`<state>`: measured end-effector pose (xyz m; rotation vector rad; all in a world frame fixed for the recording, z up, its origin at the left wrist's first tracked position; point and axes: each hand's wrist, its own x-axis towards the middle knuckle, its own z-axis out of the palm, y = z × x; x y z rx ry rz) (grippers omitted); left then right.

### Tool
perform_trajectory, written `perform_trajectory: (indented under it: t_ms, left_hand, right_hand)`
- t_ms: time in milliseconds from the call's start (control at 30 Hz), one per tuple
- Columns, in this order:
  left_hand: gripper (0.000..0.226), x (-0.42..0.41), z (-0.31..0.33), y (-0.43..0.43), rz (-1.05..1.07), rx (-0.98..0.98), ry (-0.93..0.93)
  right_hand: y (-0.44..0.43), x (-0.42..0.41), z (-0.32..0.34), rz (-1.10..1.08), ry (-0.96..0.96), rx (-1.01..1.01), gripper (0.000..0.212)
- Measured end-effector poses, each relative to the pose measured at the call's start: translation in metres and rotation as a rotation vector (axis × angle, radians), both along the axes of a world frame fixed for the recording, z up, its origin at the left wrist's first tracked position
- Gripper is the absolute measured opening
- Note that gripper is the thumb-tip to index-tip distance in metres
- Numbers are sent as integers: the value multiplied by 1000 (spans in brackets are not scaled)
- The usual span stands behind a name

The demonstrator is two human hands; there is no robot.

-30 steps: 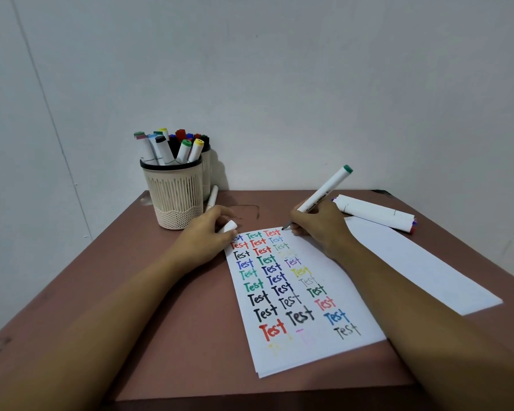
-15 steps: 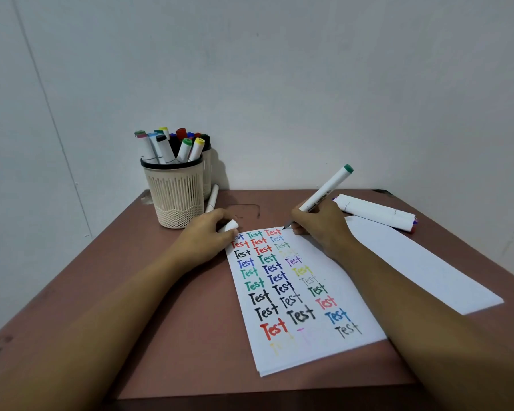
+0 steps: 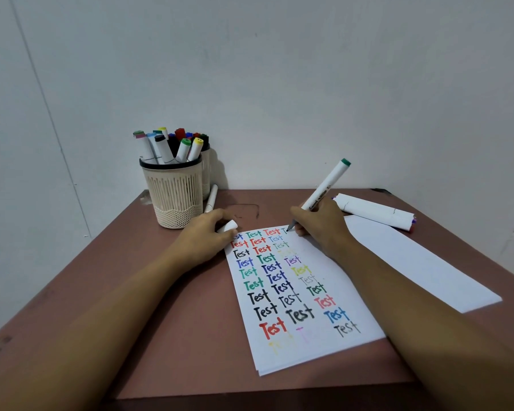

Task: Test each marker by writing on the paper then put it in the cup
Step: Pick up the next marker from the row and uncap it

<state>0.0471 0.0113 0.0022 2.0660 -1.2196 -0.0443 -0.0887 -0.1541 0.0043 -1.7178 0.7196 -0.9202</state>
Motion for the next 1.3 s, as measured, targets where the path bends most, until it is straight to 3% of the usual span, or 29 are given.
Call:
perform_trajectory:
  t_ms: [333,467,1300]
  left_hand:
    - [22,-2,1,0,6,4,-8]
    - [20,-2,2,1,4,2,-7]
    - [21,-2,2,1,6,7,-14]
  right_hand:
    - [-1,1,-1,5,4,-4,17]
    - [-2,1,-1,-52,4,-17,7]
    - [2,-1,0,-90,18,-36,12]
